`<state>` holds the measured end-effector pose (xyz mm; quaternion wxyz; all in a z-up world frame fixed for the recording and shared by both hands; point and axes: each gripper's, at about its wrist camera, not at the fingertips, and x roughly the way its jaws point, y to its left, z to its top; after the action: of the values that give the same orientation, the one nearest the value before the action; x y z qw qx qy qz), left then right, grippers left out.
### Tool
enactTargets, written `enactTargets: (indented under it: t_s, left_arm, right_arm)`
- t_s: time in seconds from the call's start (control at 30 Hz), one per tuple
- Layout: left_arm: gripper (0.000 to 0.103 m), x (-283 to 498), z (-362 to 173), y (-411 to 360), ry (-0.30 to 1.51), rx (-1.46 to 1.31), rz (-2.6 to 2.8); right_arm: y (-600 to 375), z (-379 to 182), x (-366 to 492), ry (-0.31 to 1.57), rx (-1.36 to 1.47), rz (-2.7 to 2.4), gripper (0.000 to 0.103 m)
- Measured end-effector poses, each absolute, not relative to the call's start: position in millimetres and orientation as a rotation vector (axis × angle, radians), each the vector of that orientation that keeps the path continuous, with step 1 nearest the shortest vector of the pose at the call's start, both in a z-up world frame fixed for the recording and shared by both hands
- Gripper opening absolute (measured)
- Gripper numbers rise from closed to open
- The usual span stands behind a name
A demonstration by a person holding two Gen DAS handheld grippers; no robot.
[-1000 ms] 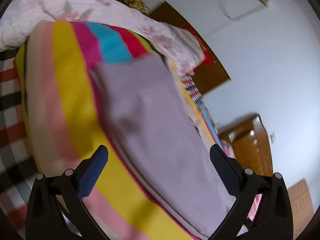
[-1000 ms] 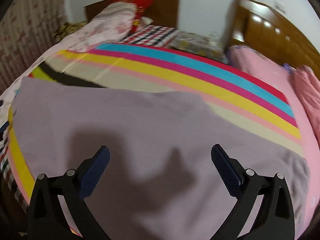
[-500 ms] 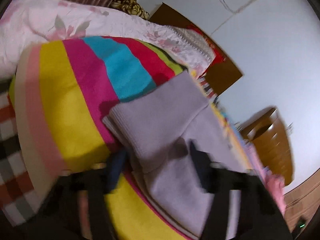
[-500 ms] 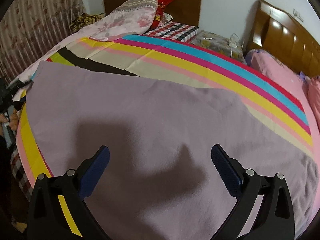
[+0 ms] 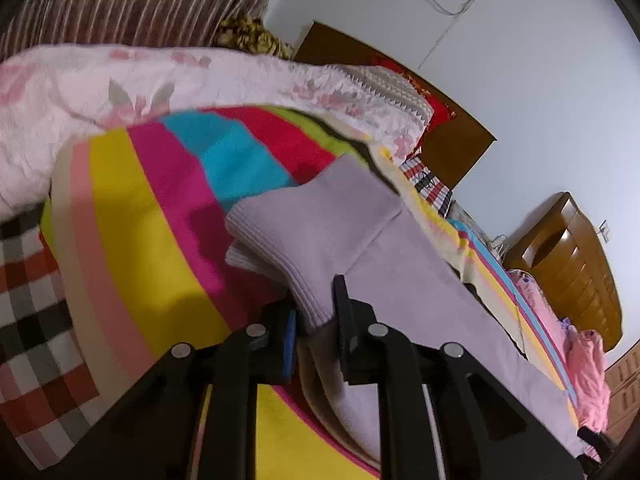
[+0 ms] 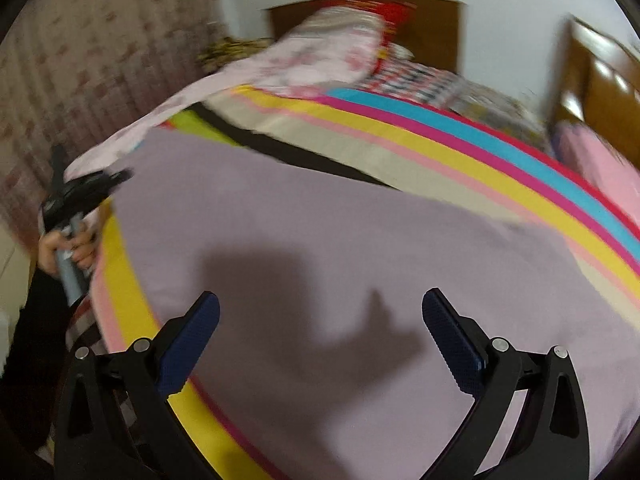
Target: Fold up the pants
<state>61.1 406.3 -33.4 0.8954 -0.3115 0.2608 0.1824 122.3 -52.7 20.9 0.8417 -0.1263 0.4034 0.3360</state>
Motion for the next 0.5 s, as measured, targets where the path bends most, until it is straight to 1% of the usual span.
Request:
enactTargets:
  t_s: [0.13,0.2,0.27,0.33,0.37,0.43,0.5]
  left_arm:
    - [0.015,60,7,383,0.485,-0.55,0.367]
    - [0.015,61,28,367,0.467,-0.48,0.358]
    - [0.015,63,54,343,0.444,-0.413,0.326]
    - [0.014,67,75,320,0.429,-0.349,0.292]
    - [0.014,70,91,295,0.417,-0.297,0.257]
    - [0.014,77,112,250,0.4,-0.213,0.186]
    - [0.014,83,126,198,0.384,-0.113,0.113]
  right_arm:
    - [-3,-1,120,0.903,-0.382,0.786,0.098]
    - [16,-27,120,0.971,-0.471,0.779,0.098]
    - [16,-34,118,0.938,-0.441,0.784,0.099]
    - [13,-37,118,0.934,-0.436,0.792,0.099]
    - [11,-36,117,0.932,-0.436,0.793,0.098]
    - [-8,-22,116,0.893,-0.37,0.806,0.098]
    - [-48,2,116,0.824,-0.222,0.805,0.098]
